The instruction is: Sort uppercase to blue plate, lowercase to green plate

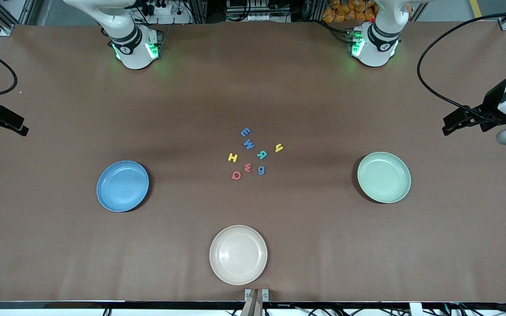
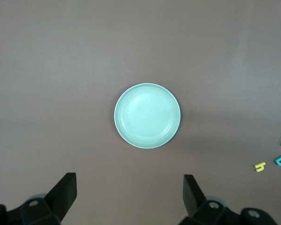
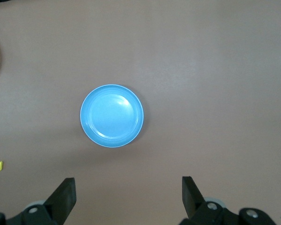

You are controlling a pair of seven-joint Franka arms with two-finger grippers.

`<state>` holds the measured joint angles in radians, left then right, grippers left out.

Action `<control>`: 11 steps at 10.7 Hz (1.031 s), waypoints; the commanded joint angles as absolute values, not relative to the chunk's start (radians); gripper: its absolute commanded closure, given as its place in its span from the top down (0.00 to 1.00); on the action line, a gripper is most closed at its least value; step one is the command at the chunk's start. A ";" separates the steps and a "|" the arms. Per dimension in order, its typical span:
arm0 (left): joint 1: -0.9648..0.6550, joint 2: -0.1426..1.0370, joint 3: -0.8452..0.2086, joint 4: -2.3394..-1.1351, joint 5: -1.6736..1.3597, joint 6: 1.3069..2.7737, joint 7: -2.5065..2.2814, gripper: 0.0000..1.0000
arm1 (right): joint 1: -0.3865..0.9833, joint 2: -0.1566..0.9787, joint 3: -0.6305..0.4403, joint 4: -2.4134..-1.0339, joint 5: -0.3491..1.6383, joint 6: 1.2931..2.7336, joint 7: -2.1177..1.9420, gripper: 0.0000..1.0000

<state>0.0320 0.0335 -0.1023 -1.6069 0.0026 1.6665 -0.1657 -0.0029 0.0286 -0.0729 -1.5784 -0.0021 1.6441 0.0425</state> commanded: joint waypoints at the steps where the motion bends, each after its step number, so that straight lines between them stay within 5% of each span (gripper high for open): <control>1: 0.044 0.008 -0.110 -1.634 -0.017 1.680 -0.184 1.00 | 0.044 0.005 -0.071 -1.611 0.011 1.638 0.041 1.00; 11: 0.043 0.005 -0.110 -1.637 -0.008 1.678 -0.176 1.00 | 0.055 0.011 -0.074 -1.565 0.014 1.572 0.041 1.00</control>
